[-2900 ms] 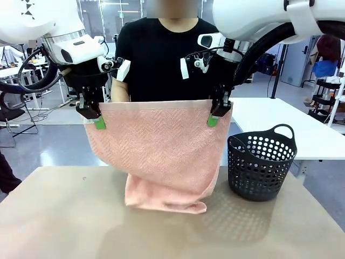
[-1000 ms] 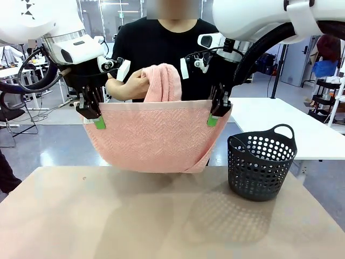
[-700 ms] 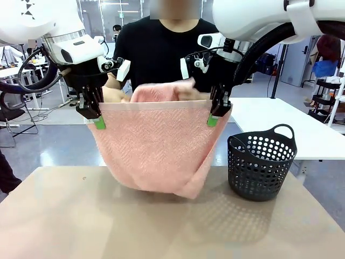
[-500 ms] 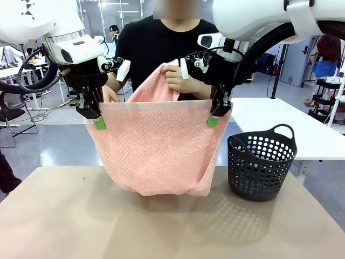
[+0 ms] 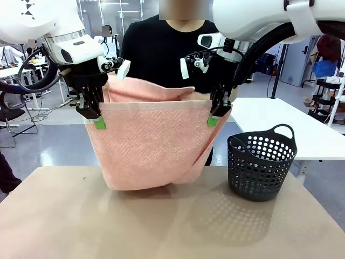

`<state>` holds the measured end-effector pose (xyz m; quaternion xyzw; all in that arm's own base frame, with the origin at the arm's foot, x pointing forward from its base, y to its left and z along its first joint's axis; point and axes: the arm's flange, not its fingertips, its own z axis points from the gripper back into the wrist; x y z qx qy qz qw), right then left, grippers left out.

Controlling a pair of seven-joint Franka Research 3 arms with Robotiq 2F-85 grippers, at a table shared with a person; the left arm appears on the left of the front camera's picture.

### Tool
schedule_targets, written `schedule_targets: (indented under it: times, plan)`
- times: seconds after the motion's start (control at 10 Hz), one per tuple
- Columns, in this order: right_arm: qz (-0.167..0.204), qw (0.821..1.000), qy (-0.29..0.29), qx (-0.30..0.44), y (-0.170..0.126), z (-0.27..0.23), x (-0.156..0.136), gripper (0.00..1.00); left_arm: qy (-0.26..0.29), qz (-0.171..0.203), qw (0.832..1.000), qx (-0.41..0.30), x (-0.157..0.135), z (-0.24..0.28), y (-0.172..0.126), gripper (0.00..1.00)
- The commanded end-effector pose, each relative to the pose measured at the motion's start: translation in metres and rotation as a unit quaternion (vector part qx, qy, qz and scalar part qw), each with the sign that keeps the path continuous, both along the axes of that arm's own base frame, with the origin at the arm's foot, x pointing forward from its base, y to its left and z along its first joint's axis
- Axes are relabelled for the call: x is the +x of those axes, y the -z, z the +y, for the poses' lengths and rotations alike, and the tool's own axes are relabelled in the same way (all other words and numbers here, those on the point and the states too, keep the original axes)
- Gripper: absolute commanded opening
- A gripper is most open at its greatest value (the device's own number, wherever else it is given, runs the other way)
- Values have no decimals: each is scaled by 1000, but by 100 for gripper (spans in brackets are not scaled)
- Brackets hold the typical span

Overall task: Fold the towel.
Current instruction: Release the end of the 100 cm Hotel Towel you were holding and grab the top end of the folded side.

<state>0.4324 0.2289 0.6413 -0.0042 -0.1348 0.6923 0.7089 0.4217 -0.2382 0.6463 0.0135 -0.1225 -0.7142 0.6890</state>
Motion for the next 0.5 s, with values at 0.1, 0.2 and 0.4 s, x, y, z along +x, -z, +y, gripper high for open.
schedule_targets:
  times: [0.1, 0.2, 0.4]
  plan:
    - [-1, 1000, -2, -1, 0, 0, 0, 0, 6, -2, 1000, 0, 2, 2, -2, 0]
    - [-1, 1000, -2, -1, 0, 0, 0, 0, 6, -2, 1000, 0, 2, 2, -2, 0]
    - [-1, 1000, -2, -1, 0, 0, 0, 0, 6, -2, 1000, 0, 2, 2, -2, 0]
